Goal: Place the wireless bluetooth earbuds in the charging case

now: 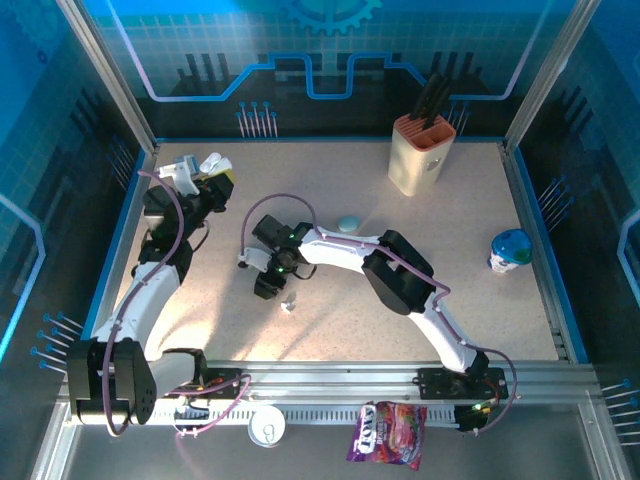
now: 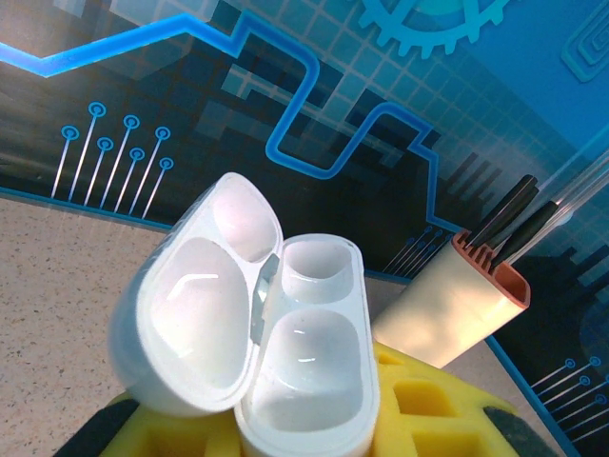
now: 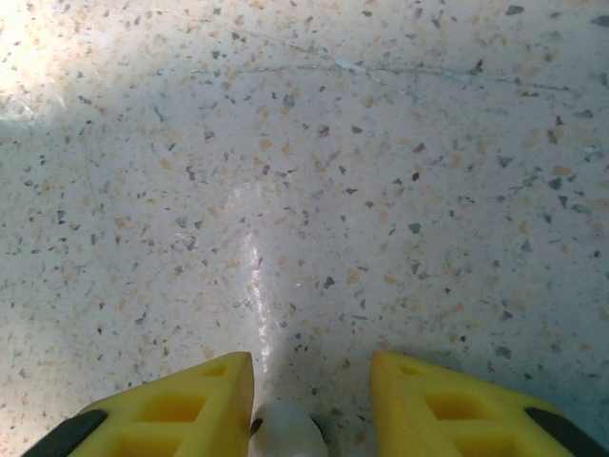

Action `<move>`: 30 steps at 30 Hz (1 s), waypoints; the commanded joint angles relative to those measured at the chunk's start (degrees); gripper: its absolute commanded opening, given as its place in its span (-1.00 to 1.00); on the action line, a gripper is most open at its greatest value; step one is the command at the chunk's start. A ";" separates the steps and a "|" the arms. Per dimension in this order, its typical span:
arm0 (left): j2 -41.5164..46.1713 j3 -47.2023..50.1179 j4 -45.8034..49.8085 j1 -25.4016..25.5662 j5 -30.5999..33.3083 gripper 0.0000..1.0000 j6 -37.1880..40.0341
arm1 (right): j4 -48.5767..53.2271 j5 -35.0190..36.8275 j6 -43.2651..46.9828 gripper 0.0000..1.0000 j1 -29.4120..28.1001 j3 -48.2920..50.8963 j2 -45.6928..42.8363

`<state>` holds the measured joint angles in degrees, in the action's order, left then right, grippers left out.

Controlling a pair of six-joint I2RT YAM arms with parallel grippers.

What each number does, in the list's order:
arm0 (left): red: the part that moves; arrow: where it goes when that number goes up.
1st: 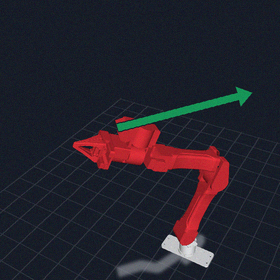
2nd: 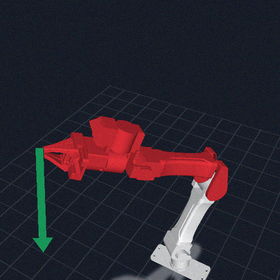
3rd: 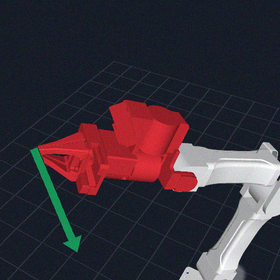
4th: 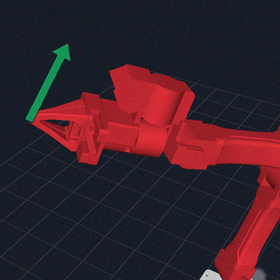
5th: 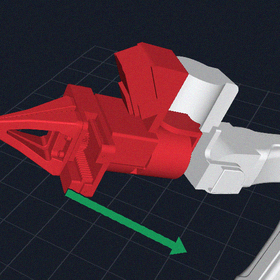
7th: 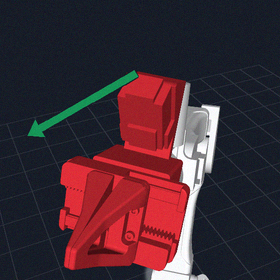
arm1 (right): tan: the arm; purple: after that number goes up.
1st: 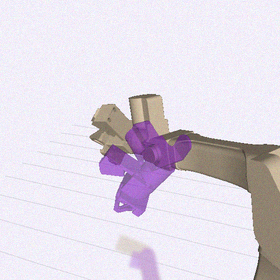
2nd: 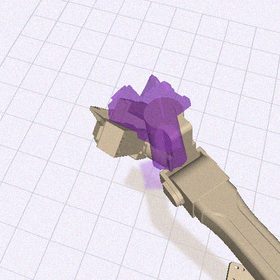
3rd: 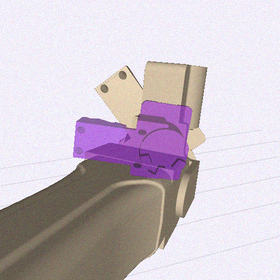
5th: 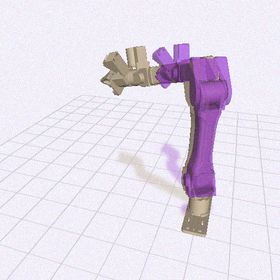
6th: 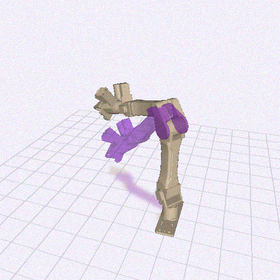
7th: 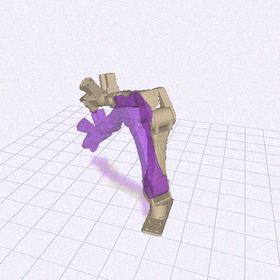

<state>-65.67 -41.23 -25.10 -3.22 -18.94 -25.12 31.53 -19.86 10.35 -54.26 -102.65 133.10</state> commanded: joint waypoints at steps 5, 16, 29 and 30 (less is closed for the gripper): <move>0.17 -0.69 -2.14 -0.45 -1.72 -0.82 2.13 | 2.71 0.96 0.97 -0.46 -0.84 0.71 0.48; 0.71 0.01 -1.70 -0.48 -1.78 -0.82 2.24 | 0.11 2.81 -1.43 -0.53 0.33 7.71 -6.18; 0.88 1.28 -2.76 -0.48 -2.25 -0.82 1.91 | -5.16 -7.10 -15.30 -0.19 4.60 11.07 -7.68; 0.81 1.29 -2.76 -0.47 -2.24 -0.82 1.98 | -4.81 -9.29 -15.61 -0.18 5.22 10.96 -7.40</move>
<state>-65.67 -40.99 -25.93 -3.22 -19.94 -23.88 27.40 -23.70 -0.91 -50.83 -92.53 127.20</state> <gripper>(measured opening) 0.220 0.406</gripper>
